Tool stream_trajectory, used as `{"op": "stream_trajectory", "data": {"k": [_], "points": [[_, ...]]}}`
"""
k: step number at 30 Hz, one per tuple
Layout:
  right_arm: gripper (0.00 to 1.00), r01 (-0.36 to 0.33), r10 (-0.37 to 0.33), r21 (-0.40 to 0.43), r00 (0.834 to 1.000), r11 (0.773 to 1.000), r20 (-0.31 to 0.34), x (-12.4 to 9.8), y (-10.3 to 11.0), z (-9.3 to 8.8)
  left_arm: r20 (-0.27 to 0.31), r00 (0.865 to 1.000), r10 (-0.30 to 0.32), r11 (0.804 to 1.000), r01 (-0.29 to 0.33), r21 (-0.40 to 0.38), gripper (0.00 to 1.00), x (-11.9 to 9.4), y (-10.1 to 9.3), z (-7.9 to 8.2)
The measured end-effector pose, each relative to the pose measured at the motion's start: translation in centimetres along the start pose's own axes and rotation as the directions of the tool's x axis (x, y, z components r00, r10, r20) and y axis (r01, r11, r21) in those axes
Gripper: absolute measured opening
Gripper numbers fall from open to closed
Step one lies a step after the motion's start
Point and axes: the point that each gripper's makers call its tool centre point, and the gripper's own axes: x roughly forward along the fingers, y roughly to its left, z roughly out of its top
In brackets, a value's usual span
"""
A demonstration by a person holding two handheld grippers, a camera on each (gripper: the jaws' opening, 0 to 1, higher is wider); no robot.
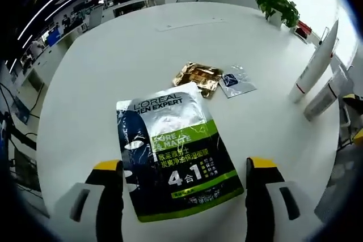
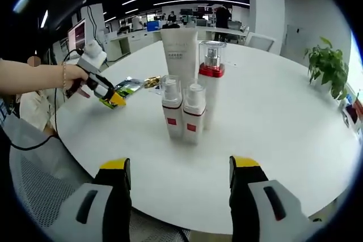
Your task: Arrange the skincare products in the storage area until every visible bottle or jar stands upright without overlapping.
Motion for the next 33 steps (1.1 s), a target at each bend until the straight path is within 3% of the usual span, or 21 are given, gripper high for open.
{"op": "stream_trajectory", "data": {"k": [6,7,14,18,23,25,27,33], "points": [[0.7,0.005,-0.005,0.004,1.0,1.0,0.0,-0.1,-0.1,0.0,0.017,1.0,-0.008,1.0,0.008,0.015,0.87,0.8,1.0,0.6],[0.7,0.006,-0.006,0.004,1.0,1.0,0.001,-0.1,-0.1,0.0,0.028,0.999,-0.017,0.999,0.016,0.036,0.87,0.2,0.2,1.1],[0.7,0.01,-0.01,0.008,1.0,1.0,0.001,-0.1,-0.2,0.1,0.056,0.998,-0.025,0.999,0.023,0.047,0.86,0.4,0.5,0.9],[0.7,0.012,-0.012,0.008,1.0,1.0,0.002,0.0,-0.3,0.0,0.087,0.996,0.007,1.0,-0.007,0.006,0.75,0.0,0.8,1.1],[0.7,0.014,-0.014,0.008,1.0,1.0,0.003,-0.1,-0.3,0.1,0.088,0.996,0.004,1.0,-0.005,0.013,0.71,0.3,1.1,1.3],[0.7,0.016,-0.016,0.008,1.0,1.0,0.002,-0.2,-0.3,0.1,0.102,0.995,-0.02,0.998,0.014,0.057,0.65,0.0,-0.1,2.0],[0.7,0.017,-0.017,0.008,1.0,1.0,0.002,-0.1,-0.3,0.1,0.096,0.995,-0.008,0.999,0.004,0.036,0.63,0.5,0.2,1.5],[0.7,0.021,-0.021,0.01,1.0,1.0,0.004,-0.1,-0.4,0.1,0.107,0.994,-0.013,0.999,0.009,0.039,0.51,0.0,-0.6,2.3]]}}
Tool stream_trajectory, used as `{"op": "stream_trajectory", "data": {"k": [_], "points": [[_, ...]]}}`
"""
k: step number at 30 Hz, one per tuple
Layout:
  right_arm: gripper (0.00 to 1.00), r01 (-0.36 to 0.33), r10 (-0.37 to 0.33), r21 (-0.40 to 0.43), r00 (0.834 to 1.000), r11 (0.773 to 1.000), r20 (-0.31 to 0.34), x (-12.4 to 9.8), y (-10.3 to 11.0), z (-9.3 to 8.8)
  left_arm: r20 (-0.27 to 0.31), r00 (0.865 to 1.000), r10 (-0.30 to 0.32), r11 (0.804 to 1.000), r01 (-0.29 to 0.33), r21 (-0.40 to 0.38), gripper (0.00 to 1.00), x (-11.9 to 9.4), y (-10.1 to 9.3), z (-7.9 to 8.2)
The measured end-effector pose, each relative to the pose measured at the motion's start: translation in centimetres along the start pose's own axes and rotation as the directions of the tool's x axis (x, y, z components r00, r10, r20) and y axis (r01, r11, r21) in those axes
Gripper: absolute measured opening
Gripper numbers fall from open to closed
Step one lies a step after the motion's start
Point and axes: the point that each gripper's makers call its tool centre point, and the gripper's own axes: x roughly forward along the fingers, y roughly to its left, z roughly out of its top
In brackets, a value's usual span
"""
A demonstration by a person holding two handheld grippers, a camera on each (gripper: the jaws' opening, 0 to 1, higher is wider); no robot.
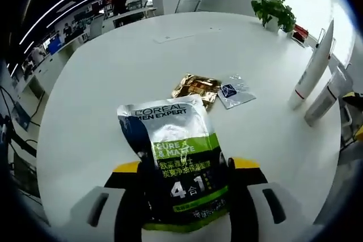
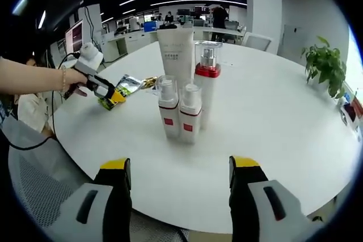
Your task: Arrange the skincare products in the storage area until every visible bottle or jar stands upright without overlapping.
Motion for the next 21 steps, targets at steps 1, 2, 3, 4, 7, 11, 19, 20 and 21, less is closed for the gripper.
{"op": "stream_trajectory", "data": {"k": [1,2,3,4,7,11,19,20,21], "points": [[0.7,0.001,-0.001,0.001,1.0,1.0,0.0,0.0,0.0,0.0,0.003,1.0,-0.001,1.0,0.001,0.002,0.48,-0.1,-0.1,0.1],[0.7,0.002,-0.002,0.001,1.0,1.0,-0.001,-0.1,0.0,0.0,0.002,1.0,0.001,1.0,-0.001,-0.001,0.44,-0.1,-0.1,0.1],[0.7,0.003,-0.003,0.001,1.0,1.0,0.0,-0.1,0.0,0.0,0.003,1.0,0.004,1.0,-0.004,-0.004,0.41,-0.2,0.0,0.1],[0.7,0.004,-0.004,0.002,1.0,1.0,0.001,-0.1,0.0,0.0,0.001,1.0,0.008,1.0,-0.008,-0.014,0.38,0.6,0.9,-0.2],[0.7,0.004,-0.004,0.001,1.0,1.0,0.001,0.0,-0.1,0.0,0.005,1.0,0.021,0.999,-0.021,-0.024,0.26,-0.4,0.5,0.2],[0.7,0.004,-0.004,0.001,1.0,1.0,0.001,0.0,-0.1,0.0,0.012,1.0,0.017,0.998,-0.017,-0.055,0.16,0.5,1.1,0.0],[0.7,0.006,-0.006,0.005,1.0,1.0,0.008,-0.1,-0.2,0.1,0.026,0.999,0.036,0.995,-0.033,-0.09,0.03,0.1,1.1,-0.3],[0.7,0.006,-0.006,0.005,1.0,1.0,0.009,-0.1,-0.2,0.1,0.028,0.999,0.034,0.995,-0.031,-0.093,0.03,0.0,1.1,-0.3],[0.7,0.005,-0.005,0.005,1.0,1.0,0.01,-0.1,-0.2,0.1,0.029,0.999,0.031,0.995,-0.028,-0.101,0.03,-0.1,1.0,-0.3]]}}
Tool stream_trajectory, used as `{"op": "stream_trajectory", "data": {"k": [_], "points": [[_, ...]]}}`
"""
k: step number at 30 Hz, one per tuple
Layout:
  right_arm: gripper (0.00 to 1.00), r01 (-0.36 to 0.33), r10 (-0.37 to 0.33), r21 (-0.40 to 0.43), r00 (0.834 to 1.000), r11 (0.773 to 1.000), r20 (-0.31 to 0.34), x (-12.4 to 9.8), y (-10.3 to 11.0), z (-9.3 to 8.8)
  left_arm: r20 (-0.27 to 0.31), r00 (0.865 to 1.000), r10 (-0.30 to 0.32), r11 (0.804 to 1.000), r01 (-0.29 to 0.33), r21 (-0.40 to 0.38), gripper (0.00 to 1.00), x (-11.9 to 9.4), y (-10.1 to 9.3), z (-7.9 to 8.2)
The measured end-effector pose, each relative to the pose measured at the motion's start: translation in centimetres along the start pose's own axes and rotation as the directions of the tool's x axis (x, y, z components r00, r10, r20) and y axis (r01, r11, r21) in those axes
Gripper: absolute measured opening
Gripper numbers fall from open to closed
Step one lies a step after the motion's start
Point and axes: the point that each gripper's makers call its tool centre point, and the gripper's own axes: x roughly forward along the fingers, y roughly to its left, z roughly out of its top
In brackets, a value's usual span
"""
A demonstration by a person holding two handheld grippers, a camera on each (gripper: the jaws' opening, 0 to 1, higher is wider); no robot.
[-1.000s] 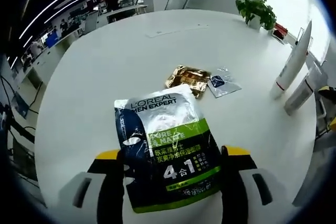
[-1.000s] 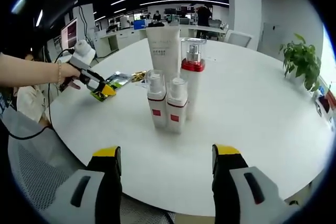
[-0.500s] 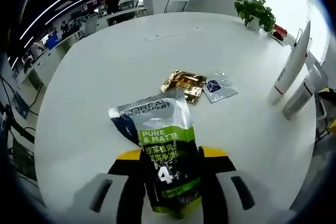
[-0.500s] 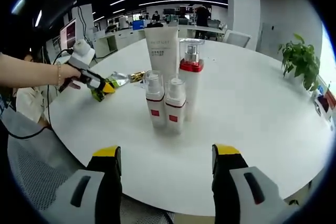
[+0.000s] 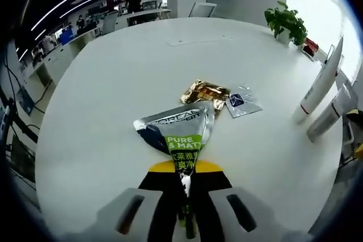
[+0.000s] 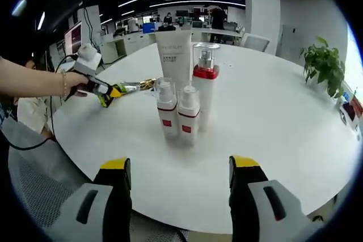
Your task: Arrange the skincare products in the storage area until every visible bottle or jar stands upright without overlapping.
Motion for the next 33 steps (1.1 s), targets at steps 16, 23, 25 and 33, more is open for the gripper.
{"op": "stream_trajectory", "data": {"k": [16,23,25,33], "points": [[0.7,-0.006,0.006,-0.013,1.0,1.0,0.03,-0.4,0.2,0.7,0.045,0.998,-0.049,0.997,0.052,-0.063,0.02,-2.5,-1.5,1.0],[0.68,-0.022,0.023,-0.029,0.999,0.999,0.044,-0.3,0.6,0.9,0.066,0.996,-0.063,0.996,0.067,-0.066,0.02,-3.8,-2.4,0.8],[0.67,-0.03,0.032,-0.032,0.998,0.999,0.046,-0.3,0.7,1.0,0.075,0.995,-0.07,0.994,0.075,-0.075,0.02,-4.6,-3.2,0.8],[0.64,-0.066,0.068,-0.046,0.996,0.997,0.062,-0.4,1.4,1.3,0.129,0.984,-0.127,0.986,0.139,-0.088,0.02,-6.0,-5.1,1.1]]}}
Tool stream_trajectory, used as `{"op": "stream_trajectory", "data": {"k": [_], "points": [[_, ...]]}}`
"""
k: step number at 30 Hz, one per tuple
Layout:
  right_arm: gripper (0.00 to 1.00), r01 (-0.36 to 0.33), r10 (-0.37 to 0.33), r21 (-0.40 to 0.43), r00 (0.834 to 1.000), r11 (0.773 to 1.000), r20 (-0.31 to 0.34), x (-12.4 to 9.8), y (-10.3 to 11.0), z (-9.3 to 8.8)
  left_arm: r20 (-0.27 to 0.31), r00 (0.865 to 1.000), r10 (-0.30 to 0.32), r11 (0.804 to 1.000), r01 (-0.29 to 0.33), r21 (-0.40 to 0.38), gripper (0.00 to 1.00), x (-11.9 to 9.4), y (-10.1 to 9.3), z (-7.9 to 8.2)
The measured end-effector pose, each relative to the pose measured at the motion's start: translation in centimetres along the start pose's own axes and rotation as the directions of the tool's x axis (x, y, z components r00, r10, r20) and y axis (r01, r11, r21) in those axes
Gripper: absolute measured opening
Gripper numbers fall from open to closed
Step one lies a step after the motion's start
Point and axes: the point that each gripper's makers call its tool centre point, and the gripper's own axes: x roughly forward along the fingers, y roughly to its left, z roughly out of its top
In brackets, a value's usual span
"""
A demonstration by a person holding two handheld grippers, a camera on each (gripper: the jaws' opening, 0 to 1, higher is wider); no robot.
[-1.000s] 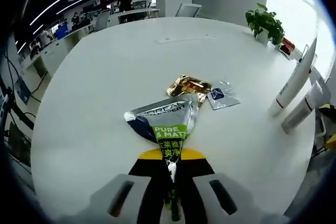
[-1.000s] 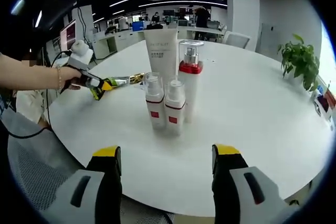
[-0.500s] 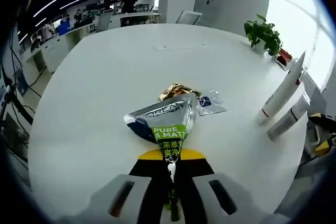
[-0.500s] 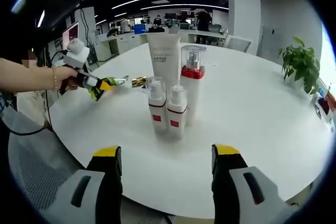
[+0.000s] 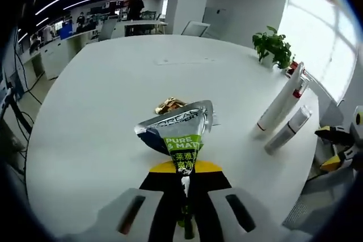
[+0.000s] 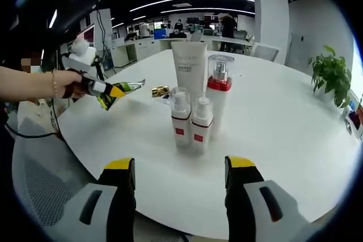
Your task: Arrange the skincare products in the storage area until every visible bottle or jar stands upright without overlapping.
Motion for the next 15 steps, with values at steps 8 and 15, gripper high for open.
{"op": "stream_trajectory", "data": {"k": [8,15], "points": [[0.62,0.003,-0.002,-0.034,1.0,0.999,0.031,-0.2,0.1,0.7,0.038,0.998,-0.045,0.999,0.046,-0.021,0.02,-2.6,-3.3,-0.2],[0.61,-0.032,0.034,-0.051,0.998,0.998,0.051,-0.5,1.0,1.4,0.104,0.989,-0.105,0.993,0.11,-0.041,0.02,-5.1,-5.9,0.0]]}}
